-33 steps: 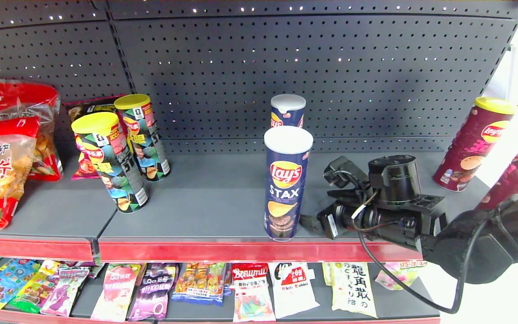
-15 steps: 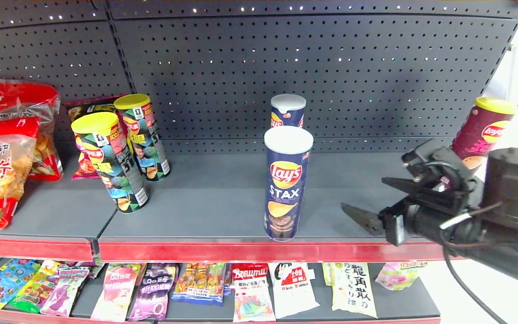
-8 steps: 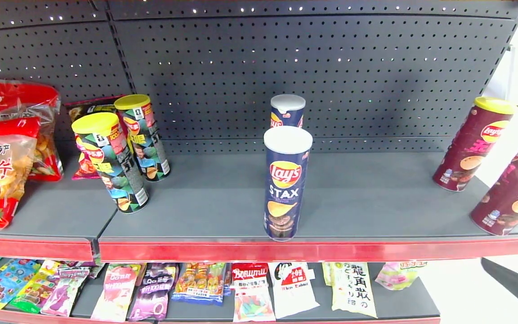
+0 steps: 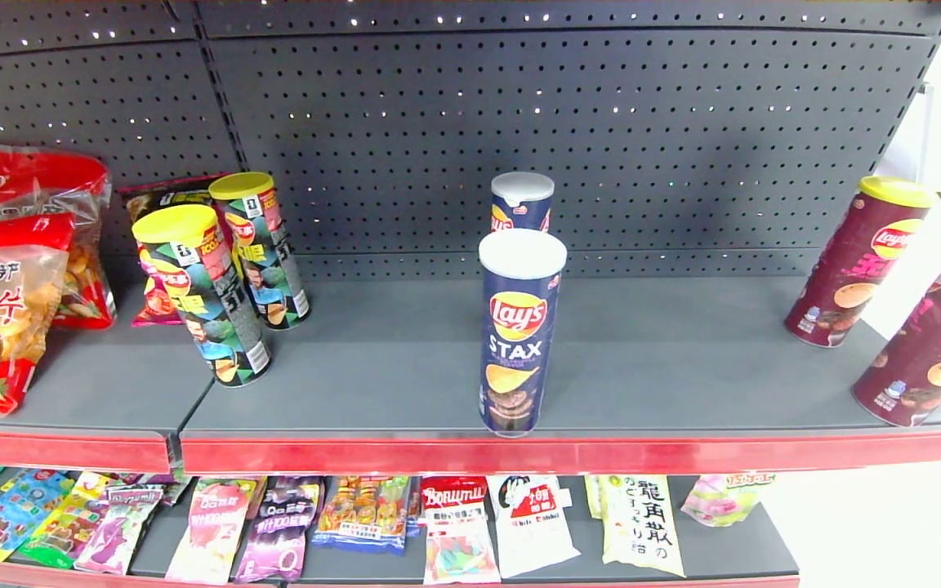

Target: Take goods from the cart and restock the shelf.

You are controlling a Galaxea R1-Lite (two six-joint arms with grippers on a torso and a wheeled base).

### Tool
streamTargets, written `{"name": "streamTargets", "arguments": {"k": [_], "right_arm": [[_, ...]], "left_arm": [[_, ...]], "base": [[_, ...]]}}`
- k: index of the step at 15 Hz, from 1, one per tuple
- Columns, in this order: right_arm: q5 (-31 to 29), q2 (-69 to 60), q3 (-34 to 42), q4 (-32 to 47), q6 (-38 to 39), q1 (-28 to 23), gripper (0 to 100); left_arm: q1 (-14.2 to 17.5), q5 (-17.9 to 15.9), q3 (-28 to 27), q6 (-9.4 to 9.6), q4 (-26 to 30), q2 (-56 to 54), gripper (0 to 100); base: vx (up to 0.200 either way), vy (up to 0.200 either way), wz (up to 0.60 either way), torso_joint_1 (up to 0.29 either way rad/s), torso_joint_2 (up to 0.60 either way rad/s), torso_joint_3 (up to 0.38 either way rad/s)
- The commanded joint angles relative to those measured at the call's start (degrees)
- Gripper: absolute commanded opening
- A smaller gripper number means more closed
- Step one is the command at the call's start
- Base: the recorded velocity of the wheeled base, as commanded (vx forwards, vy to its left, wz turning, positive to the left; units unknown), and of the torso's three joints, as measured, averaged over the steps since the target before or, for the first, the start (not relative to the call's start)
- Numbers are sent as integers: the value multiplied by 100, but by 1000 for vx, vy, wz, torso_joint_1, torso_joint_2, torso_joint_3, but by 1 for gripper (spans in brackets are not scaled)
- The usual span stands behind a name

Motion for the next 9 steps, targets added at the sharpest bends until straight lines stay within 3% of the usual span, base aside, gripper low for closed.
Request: {"name": "streamTargets", "arguments": {"k": [1,3,5,7,9], "right_arm": [[-80,-335,246,-91,102,79,100],[-89,-335,290,-187,49,70,100],[-863,-80,272,-205,-127,-96,100],[-2111,-19,246,-196,-197,-132,100],[-2234,535,140,-222,-197,-140,100]], "left_arm": [[1,-4,4,0,6,7,100],[1,5,4,0,-3,7,100],[1,-13,4,-9,-3,7,100],[1,-30,4,-27,-3,7,100],[1,-48,4,-27,-3,7,100]], "base": [[0,0,0,0,0,0],[0,0,0,0,0,0],[0,0,0,0,0,0],[0,0,0,0,0,0],[0,0,0,0,0,0]]}}
